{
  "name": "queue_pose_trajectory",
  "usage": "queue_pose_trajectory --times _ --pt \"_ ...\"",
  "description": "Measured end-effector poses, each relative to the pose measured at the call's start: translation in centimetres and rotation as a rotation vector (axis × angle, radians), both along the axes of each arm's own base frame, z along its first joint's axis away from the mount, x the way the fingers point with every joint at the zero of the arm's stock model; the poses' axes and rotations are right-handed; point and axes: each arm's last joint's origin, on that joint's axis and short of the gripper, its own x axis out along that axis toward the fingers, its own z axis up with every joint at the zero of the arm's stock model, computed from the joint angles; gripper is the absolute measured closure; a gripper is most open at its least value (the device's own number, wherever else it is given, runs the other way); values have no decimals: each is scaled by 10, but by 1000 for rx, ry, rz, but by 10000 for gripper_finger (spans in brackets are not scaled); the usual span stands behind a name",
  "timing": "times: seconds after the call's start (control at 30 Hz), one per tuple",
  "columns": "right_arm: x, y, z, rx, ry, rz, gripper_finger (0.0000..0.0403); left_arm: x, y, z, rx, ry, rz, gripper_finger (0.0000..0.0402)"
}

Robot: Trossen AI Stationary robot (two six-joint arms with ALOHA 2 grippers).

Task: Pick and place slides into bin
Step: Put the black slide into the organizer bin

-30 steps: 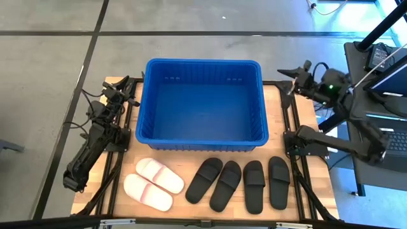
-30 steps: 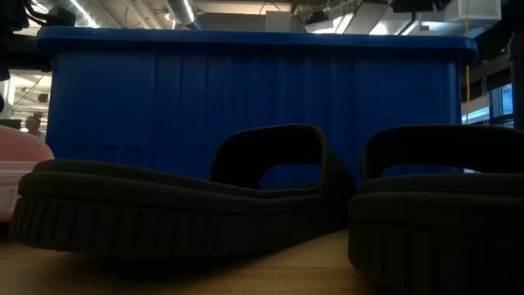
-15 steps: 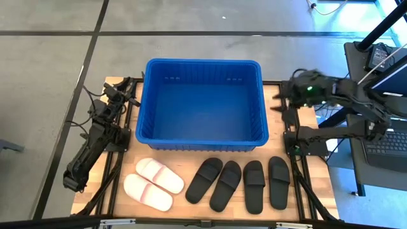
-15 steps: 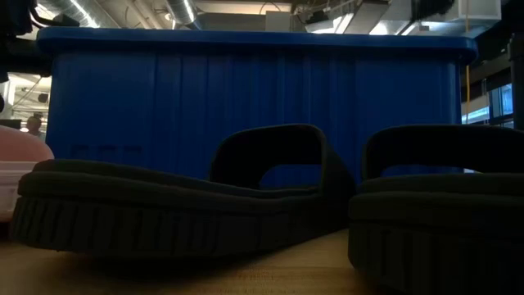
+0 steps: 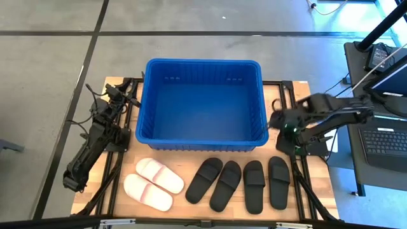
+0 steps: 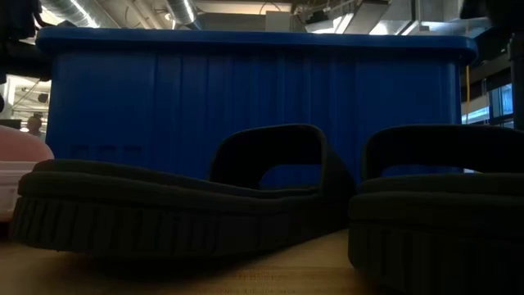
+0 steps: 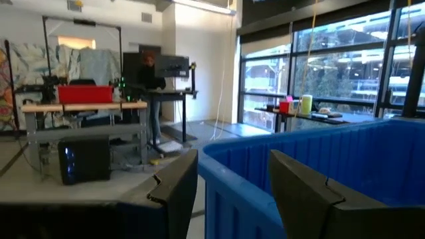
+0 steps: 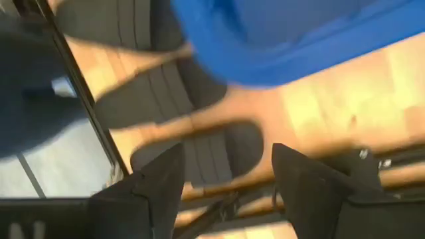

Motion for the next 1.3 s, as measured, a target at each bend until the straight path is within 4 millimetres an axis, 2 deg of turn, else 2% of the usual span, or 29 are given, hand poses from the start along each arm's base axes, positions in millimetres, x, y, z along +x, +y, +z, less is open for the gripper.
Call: queue_pose_trajectory --times 0.2,0.33,0.57,0.8,0.97,1.07,1.17,1.3 --pt "18 44 -19 -31 127 150 215 0 0 -1 -15 -6 -1 224" --pt "27 73 -35 -71 222 161 230 0 0 -1 -18 -8 -2 224" --pt "33 119 -66 -171 353 209 231 0 0 -1 -19 -8 -2 224" --pt "39 165 -101 -229 361 242 231 0 0 -1 -19 -8 -3 224" --pt "44 187 -127 -259 374 298 231 0 0 -1 -20 -8 -3 224" --pt "45 196 -142 -307 413 273 230 0 0 -1 -20 -7 -2 224" --pt "46 201 -153 -333 439 284 224 0 0 -1 -20 -7 -3 224" --pt "46 202 -162 -372 485 309 195 0 0 -1 -20 -7 -3 224"
